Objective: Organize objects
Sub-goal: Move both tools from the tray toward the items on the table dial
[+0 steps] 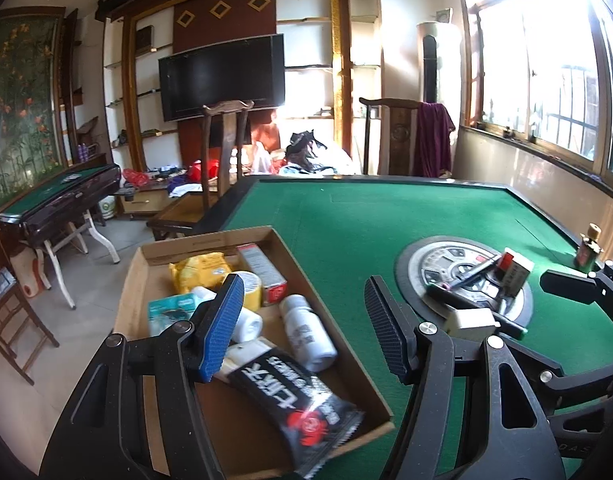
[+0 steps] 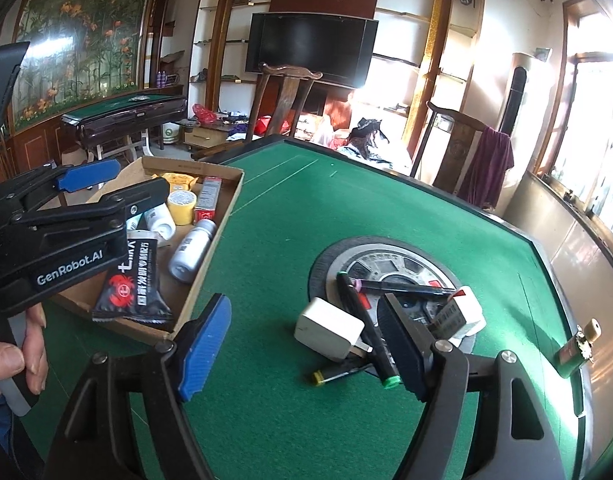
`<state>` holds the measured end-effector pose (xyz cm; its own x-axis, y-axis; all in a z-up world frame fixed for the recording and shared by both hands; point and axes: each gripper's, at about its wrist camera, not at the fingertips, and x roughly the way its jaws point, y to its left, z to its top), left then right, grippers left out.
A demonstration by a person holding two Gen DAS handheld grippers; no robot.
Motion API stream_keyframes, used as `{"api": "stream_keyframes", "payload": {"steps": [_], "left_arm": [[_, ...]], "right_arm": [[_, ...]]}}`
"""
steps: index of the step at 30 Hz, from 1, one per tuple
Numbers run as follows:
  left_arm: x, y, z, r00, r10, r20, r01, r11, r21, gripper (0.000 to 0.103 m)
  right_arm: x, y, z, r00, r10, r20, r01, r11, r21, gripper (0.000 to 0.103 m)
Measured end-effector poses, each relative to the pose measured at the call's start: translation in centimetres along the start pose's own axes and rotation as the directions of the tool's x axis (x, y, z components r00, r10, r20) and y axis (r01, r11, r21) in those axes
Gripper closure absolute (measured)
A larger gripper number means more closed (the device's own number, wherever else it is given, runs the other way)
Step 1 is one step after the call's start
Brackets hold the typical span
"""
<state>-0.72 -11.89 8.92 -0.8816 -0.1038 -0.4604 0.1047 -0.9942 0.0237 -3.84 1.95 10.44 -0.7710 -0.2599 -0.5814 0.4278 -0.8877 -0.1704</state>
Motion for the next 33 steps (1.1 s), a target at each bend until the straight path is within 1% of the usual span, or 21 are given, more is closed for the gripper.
{"api": "stream_keyframes", "payload": {"steps": [4, 8, 12, 19, 27, 33], "left_arm": [[0.3, -1.8, 0.2, 0.999, -0.032, -0.025, 0.032, 0.999, 0.022, 0.039], [0.8, -3.2, 0.4, 0.995, -0.076, -0.06, 0.077, 0.997, 0.017, 0.039], [1.5, -4.4, 0.4, 0.99, -0.103, -0.097, 0.105, 0.994, 0.015, 0.039], [2.7, -6.4, 0.3, 0.972, -0.161, -0.17, 0.166, 0.986, 0.016, 0.039], [3.1, -8.7, 0.0, 0.968, -0.164, -0.19, 0.178, 0.982, 0.061, 0.039], [3.7, -9.8, 0.5, 0.966, -0.168, -0.198, 0.186, 0.98, 0.075, 0.039]], "right_arm": [[-0.3, -1.3, -0.6, 1.0, -0.019, -0.002, 0.019, 1.0, 0.012, 0.026], [-0.4, -2.8, -1.1, 0.999, -0.032, -0.009, 0.032, 0.999, 0.026, 0.026], [-0.6, -3.6, -1.5, 0.999, -0.038, -0.012, 0.038, 0.999, 0.032, 0.026], [-1.0, -4.8, -2.0, 0.999, -0.05, -0.015, 0.051, 0.998, 0.037, 0.026], [-1.4, -6.0, -2.7, 0.998, -0.061, -0.022, 0.062, 0.997, 0.044, 0.025], [-1.4, -7.3, -3.1, 0.997, -0.071, -0.03, 0.073, 0.996, 0.051, 0.025]]}}
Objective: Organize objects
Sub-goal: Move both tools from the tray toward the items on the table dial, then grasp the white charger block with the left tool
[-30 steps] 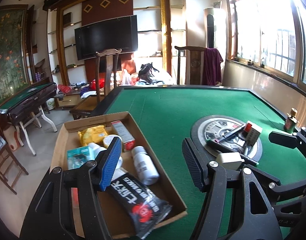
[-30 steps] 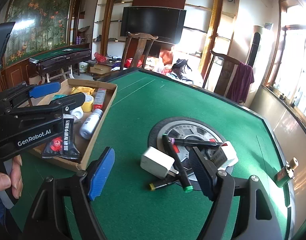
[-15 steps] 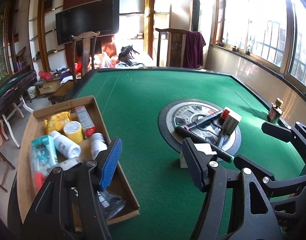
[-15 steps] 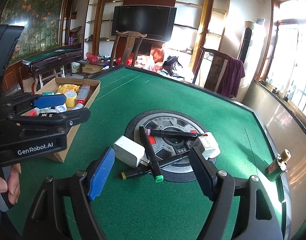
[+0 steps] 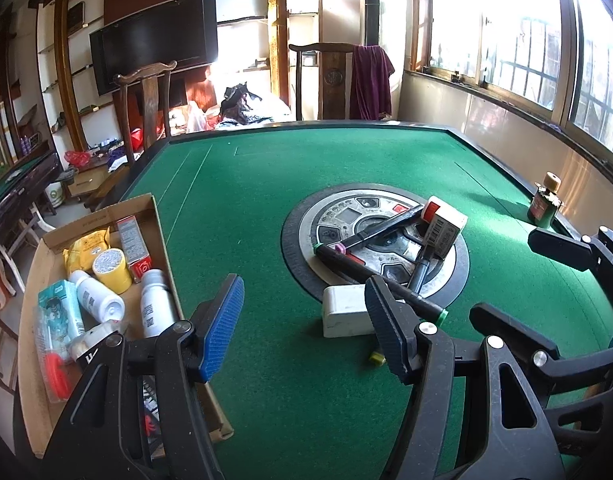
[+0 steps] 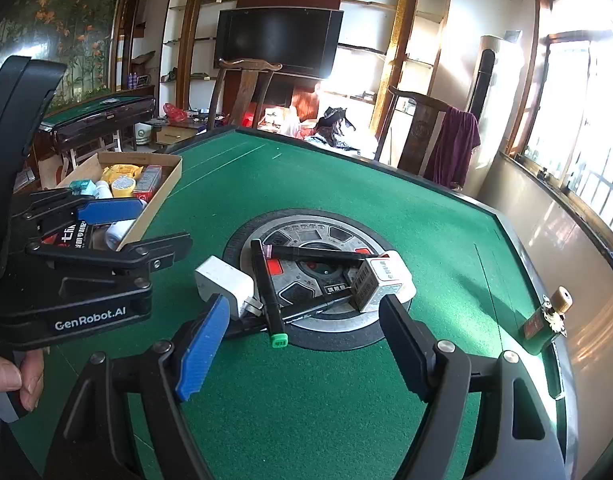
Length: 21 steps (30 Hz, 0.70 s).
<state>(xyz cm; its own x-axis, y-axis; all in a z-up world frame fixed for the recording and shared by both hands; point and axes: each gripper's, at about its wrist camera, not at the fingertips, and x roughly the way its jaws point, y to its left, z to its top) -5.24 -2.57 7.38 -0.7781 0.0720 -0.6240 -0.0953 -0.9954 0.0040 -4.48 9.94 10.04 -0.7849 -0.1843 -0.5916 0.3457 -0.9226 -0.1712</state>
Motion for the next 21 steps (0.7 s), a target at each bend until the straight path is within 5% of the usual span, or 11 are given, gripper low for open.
{"api": "stream_keyframes", "payload": {"steps": [13, 21], "left_arm": [[6.2, -1.8, 1.3, 0.979, -0.08, -0.188, 0.068, 0.995, -0.067, 0.04], [6.3, -1.1, 0.2, 0.98, -0.041, -0.195, 0.035, 0.999, -0.038, 0.039]], "right_arm": [[0.8, -1.5, -0.5, 0.999, -0.019, -0.03, 0.02, 0.999, 0.03, 0.025], [1.1, -1.4, -0.5, 0.999, -0.017, -0.038, 0.018, 0.999, 0.027, 0.025]]}}
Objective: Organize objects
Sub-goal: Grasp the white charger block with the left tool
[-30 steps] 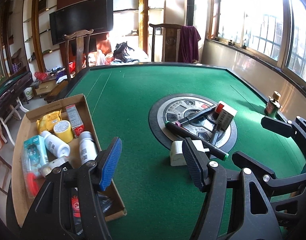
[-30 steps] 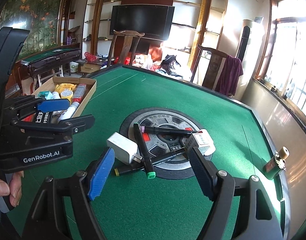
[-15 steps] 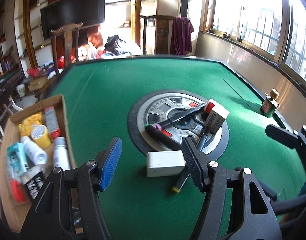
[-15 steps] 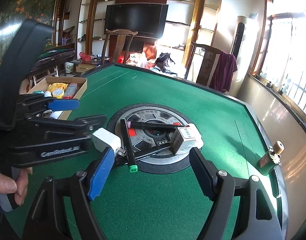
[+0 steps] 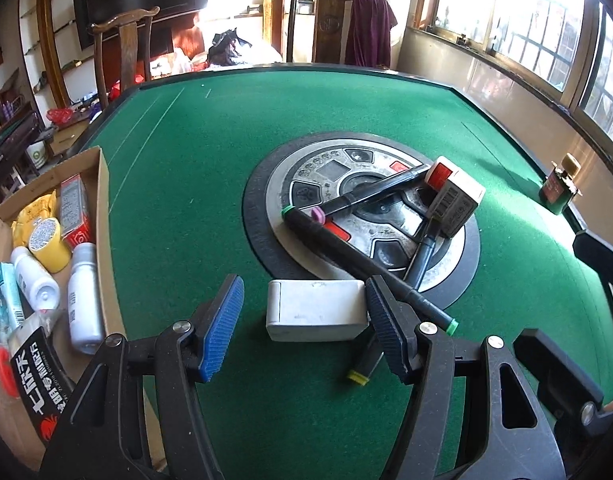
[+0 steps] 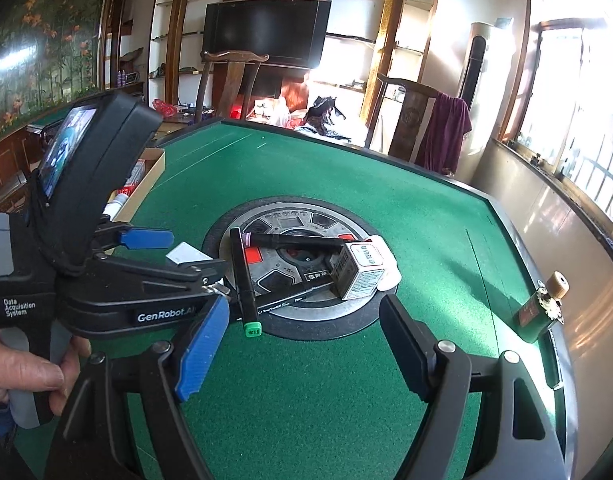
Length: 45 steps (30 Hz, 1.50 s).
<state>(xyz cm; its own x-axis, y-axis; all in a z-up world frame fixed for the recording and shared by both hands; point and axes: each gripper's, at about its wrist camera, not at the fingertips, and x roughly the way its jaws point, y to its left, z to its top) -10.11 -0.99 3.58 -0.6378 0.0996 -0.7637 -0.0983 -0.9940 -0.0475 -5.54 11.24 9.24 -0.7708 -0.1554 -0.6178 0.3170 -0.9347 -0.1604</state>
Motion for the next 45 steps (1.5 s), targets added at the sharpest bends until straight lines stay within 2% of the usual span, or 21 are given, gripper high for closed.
{"api": "stream_keyframes", "payload": {"steps": [6, 33, 34, 36, 45], "left_arm": [[-0.3, 0.7, -0.6, 0.997, 0.066, 0.042, -0.067, 0.998, 0.012, 0.039], [0.4, -0.7, -0.4, 0.991, 0.098, 0.09, -0.104, 0.993, 0.056, 0.039], [0.4, -0.7, -0.5, 0.991, 0.098, 0.092, -0.103, 0.993, 0.056, 0.04], [0.4, -0.6, -0.4, 0.991, 0.092, 0.099, -0.097, 0.994, 0.053, 0.052], [0.3, -0.4, -0.6, 0.992, 0.076, 0.104, -0.081, 0.996, 0.046, 0.053]], "right_arm": [[0.4, 0.0, -0.3, 1.0, 0.007, -0.012, -0.006, 1.0, 0.004, 0.025], [1.4, 0.1, -0.8, 0.999, 0.024, -0.045, -0.023, 1.0, 0.013, 0.025], [1.4, 0.1, -0.8, 0.999, 0.023, -0.046, -0.023, 1.0, 0.013, 0.025], [1.4, 0.1, -0.8, 0.999, 0.026, -0.045, -0.025, 1.0, 0.014, 0.025], [1.4, 0.1, -1.0, 0.999, 0.024, -0.047, -0.023, 1.0, 0.016, 0.025]]}}
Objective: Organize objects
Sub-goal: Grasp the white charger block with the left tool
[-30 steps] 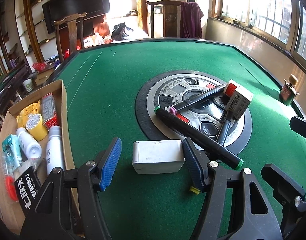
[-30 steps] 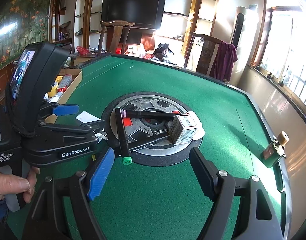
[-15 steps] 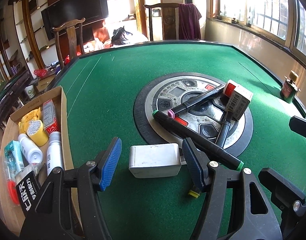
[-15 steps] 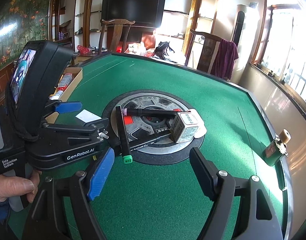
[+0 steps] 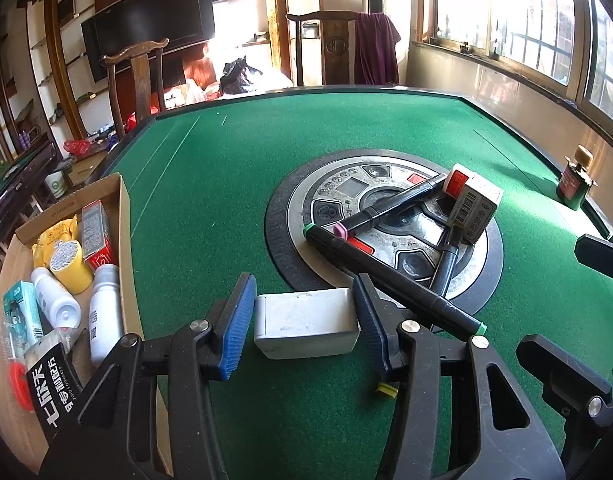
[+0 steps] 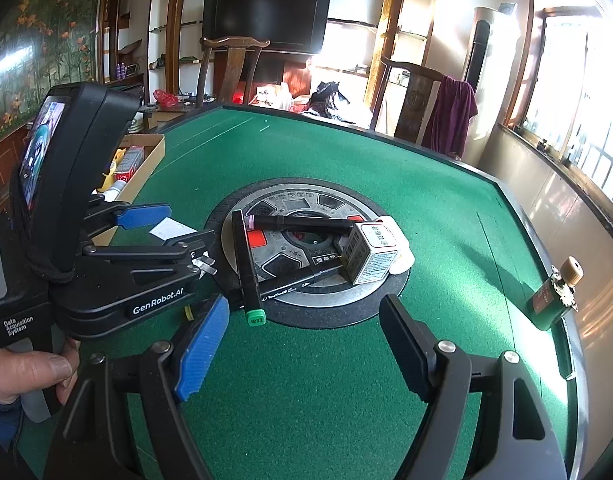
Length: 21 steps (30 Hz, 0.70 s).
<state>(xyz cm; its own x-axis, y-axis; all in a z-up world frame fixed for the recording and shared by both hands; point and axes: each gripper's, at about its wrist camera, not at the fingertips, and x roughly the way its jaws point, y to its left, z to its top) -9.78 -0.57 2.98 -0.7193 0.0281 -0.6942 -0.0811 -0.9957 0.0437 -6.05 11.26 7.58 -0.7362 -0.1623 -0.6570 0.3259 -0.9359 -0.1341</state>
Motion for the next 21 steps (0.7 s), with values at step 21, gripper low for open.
{"api": "stream_keyframes", "payload": {"steps": [21], "left_arm": [[-1.5, 1.6, 0.0, 0.999, -0.037, 0.025, 0.038, 0.999, -0.032, 0.073]], "right_arm": [[1.3, 0.1, -0.3, 0.999, -0.016, -0.048, 0.016, 1.0, 0.002, 0.025]]}}
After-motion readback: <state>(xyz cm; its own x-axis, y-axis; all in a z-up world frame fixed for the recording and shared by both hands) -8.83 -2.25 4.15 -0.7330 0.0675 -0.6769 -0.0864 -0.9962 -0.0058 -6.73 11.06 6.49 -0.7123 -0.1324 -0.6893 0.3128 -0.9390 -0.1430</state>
